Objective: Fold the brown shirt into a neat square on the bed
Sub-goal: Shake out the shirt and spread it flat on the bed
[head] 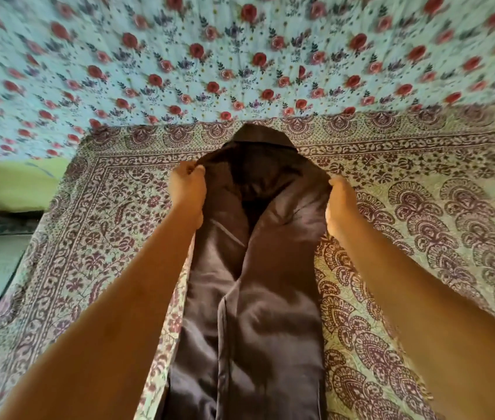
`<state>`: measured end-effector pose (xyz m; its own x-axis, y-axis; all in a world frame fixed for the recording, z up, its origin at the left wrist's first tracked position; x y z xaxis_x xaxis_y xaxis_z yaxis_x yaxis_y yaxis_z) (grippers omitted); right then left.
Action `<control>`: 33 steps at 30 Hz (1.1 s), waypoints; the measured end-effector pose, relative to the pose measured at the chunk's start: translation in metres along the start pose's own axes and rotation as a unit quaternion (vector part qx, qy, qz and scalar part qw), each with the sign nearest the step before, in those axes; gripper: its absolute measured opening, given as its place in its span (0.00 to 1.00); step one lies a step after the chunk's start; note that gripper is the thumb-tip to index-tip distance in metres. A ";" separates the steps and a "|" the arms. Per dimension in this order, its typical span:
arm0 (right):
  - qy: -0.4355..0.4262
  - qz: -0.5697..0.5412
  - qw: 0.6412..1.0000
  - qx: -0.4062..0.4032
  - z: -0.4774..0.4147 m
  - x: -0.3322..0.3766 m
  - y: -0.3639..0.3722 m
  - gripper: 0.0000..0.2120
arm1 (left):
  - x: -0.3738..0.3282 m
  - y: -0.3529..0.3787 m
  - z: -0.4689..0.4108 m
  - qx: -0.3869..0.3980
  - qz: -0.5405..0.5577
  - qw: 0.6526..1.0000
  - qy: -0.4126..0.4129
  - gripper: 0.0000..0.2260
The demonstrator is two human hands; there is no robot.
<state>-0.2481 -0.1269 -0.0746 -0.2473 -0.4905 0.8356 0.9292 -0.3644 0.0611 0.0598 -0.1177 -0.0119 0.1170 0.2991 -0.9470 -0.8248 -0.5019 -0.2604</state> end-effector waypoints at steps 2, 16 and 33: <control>0.003 -0.012 1.000 0.010 0.017 0.019 -0.009 0.11 | -0.010 -0.017 0.012 0.006 0.037 0.999 -0.034 0.08; -0.296 0.254 0.918 -0.072 0.263 0.216 -0.111 0.15 | -0.241 -0.177 0.225 -0.078 -0.037 0.977 0.193 0.11; -0.725 0.307 0.564 -0.249 0.721 0.374 -0.303 0.23 | -0.470 -0.366 0.607 -0.245 -0.210 0.773 0.547 0.20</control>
<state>-0.4244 0.3711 0.6134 0.8988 0.3867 0.2064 0.4366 -0.8319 -0.3427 -0.0294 0.4178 0.6423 0.9356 -0.2117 -0.2824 -0.3106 -0.8738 -0.3740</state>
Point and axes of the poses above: each hand's wrist, its own z-axis away from the middle knuckle, its own y-axis out of the palm, x = y × z, the point moved 10 cm from there along -z, towards the middle knuckle, and after that the axes turned 5 degrees about z, right-handed, at the moved point
